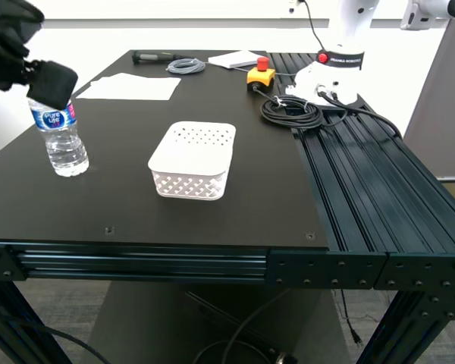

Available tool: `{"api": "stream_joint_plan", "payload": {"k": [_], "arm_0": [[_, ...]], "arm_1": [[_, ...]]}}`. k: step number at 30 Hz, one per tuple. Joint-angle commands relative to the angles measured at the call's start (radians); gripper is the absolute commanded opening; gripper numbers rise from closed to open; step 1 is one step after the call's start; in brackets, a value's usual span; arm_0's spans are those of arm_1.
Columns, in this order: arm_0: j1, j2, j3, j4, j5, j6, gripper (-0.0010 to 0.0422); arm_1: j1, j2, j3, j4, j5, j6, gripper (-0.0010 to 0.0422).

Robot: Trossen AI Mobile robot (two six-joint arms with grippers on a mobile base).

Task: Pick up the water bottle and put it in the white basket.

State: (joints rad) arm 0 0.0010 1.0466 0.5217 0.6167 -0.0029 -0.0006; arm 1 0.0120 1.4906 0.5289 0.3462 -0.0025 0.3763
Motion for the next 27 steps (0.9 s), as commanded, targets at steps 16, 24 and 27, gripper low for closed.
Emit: {"api": "stream_joint_plan", "payload": {"k": [16, 24, 27], "arm_0": [[0.000, 0.000, 0.002, 0.003, 0.000, 0.000, 0.0001], [0.000, 0.000, 0.002, 0.002, 0.000, 0.000, 0.0001], [0.000, 0.000, 0.002, 0.002, 0.000, 0.000, 0.0001]], "arm_1": [[0.019, 0.014, -0.005, -0.023, -0.087, 0.013, 0.0348], [0.026, 0.164, 0.018, 0.031, -0.005, 0.017, 0.0184], [0.026, 0.216, 0.032, 0.022, 0.005, 0.016, 0.0081]]}}
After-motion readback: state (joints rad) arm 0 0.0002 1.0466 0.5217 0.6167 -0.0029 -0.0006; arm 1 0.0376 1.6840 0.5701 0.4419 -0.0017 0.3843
